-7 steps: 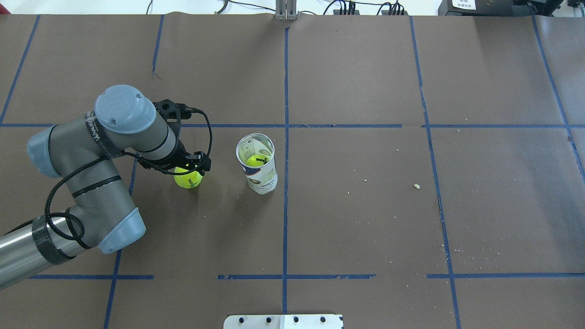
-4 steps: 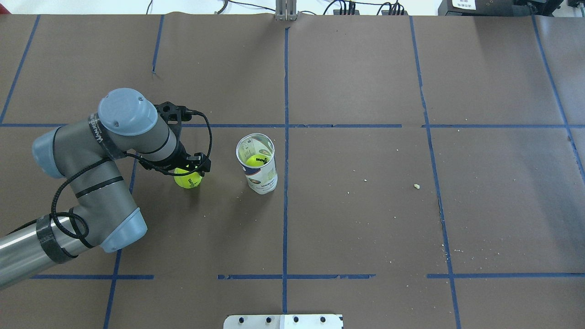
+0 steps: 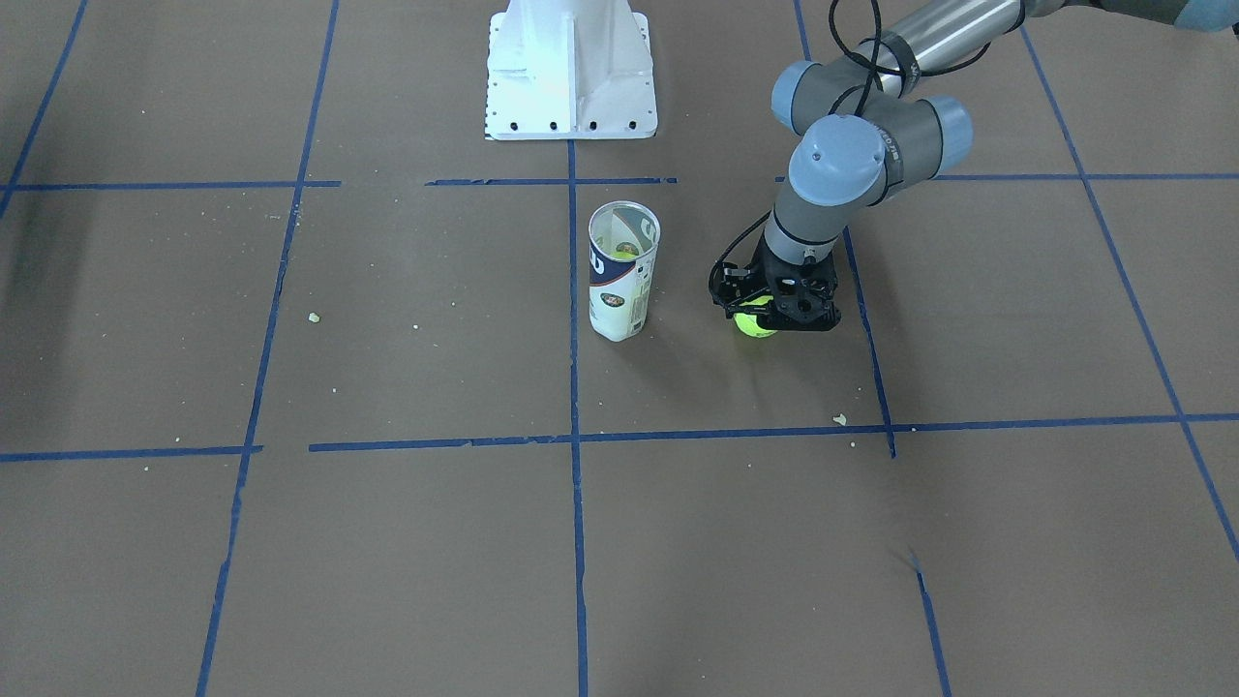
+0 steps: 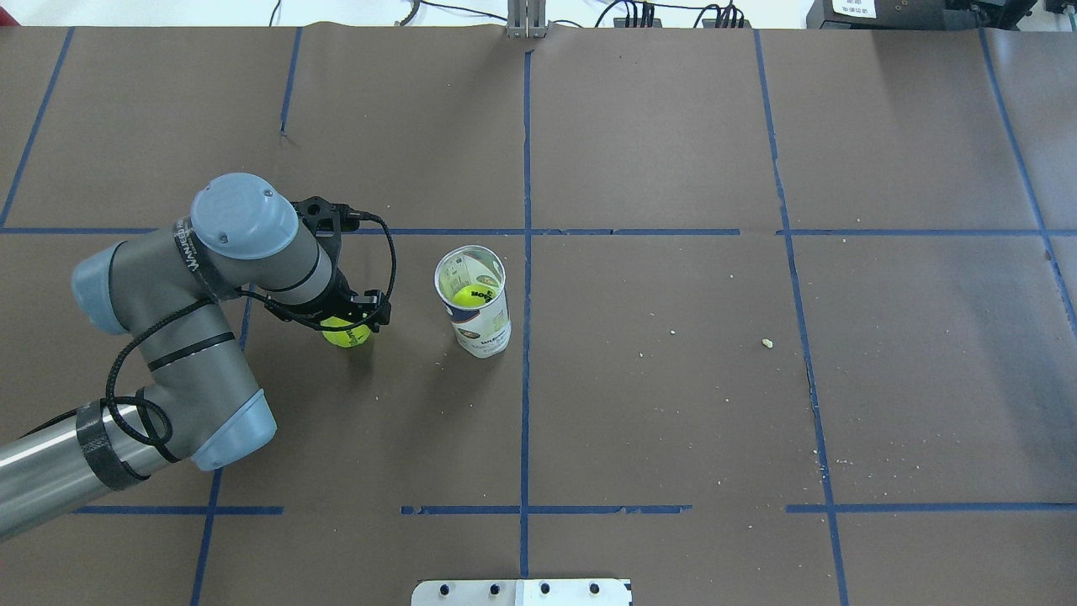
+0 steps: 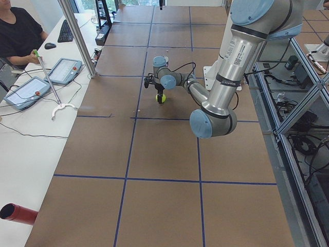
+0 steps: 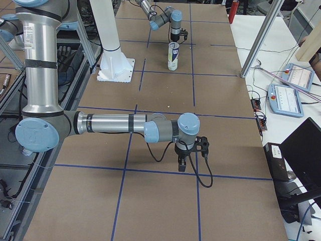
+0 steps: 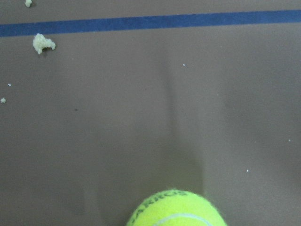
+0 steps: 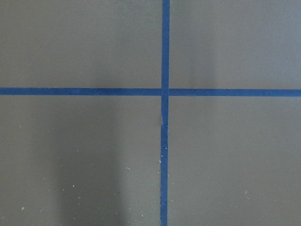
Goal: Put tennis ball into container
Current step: 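Close the left gripper around the tennis ball, then lift the ball with the left gripper and carry it toward the clear can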
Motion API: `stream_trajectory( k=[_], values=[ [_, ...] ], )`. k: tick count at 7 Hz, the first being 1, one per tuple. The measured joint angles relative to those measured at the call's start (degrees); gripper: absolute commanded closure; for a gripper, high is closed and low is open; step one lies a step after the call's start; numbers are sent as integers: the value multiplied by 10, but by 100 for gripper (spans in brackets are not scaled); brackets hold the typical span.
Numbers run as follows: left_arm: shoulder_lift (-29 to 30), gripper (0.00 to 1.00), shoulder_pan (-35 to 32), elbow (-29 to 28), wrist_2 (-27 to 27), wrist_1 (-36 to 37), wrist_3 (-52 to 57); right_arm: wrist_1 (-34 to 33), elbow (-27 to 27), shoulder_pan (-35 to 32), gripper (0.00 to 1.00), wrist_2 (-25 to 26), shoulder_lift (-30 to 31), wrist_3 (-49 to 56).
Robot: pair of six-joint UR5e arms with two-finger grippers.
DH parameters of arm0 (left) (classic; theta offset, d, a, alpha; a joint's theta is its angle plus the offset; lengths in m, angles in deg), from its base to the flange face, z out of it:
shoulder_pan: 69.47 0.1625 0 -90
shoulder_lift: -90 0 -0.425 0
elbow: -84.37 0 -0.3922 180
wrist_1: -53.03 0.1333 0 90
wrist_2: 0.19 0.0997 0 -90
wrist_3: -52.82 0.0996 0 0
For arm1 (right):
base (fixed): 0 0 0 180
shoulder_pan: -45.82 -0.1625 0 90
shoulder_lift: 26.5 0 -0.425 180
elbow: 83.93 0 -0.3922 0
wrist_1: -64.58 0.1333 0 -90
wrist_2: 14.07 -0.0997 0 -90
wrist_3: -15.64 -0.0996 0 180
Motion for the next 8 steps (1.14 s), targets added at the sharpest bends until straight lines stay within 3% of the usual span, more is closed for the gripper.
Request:
stream_trajectory(
  k=[3,5,8],
  values=[
    [-3,100,-19,49,0,25,1,0,0,0,0,0,0,0],
    [17,100,-63,146,-2,170,43,0,0,0,0,0,0,0],
    [118,100,-126,240,-25,396,69,0,0,1,0,0,0,0]
  ],
)
